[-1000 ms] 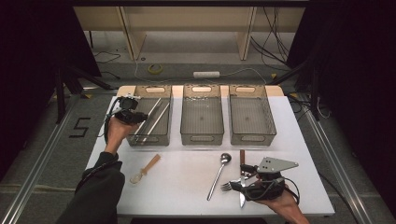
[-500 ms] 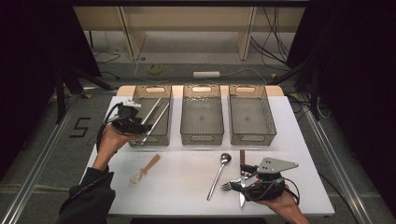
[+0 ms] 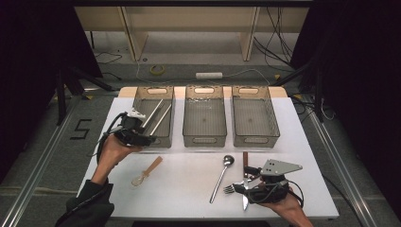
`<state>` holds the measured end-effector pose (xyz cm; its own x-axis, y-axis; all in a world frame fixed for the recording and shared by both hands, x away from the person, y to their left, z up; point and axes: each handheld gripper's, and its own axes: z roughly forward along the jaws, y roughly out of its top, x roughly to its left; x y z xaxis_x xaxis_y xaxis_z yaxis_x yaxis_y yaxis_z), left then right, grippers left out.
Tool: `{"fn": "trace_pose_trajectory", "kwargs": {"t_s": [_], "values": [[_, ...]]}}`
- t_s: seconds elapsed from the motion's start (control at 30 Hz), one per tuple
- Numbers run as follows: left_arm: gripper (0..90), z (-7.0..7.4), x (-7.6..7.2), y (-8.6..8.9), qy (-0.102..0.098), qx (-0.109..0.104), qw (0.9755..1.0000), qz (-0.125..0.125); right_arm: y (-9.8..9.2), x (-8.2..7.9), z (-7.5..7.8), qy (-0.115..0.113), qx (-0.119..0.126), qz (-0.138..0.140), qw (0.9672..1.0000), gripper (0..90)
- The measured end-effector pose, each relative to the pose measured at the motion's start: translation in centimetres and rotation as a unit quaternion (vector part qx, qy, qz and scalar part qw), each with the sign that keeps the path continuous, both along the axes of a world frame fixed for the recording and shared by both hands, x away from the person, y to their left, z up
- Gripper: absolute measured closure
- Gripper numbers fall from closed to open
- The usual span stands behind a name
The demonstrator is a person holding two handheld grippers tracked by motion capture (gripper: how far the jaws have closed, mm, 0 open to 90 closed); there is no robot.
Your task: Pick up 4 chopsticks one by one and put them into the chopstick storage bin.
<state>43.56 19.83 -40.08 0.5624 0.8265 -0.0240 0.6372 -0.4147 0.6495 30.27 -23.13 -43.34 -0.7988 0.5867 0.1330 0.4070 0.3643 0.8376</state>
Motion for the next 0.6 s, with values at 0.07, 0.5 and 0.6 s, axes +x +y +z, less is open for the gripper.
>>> {"fn": "trace_pose_trajectory", "kwargs": {"t_s": [0.07, 0.5, 0.6], "values": [[35.2, -0.1, -0.3, -0.1, 0.002, 0.004, 1.0, -0.002, 0.0, 0.0, 0.0, -0.001, -0.001, -0.001, 1.0, 26.6], [32.6, -0.9, -1.9, -0.4, 0.015, 0.005, 0.9998, -0.008, 0.0, 0.0, 0.0, -0.003, -0.001, -0.001, 1.0, 26.6], [31.6, -1.4, -2.1, -0.4, 0.023, 0.008, 0.9997, -0.01, 0.0, 0.0, 0.0, -0.003, -0.002, 0.0, 1.0, 26.6]]}}
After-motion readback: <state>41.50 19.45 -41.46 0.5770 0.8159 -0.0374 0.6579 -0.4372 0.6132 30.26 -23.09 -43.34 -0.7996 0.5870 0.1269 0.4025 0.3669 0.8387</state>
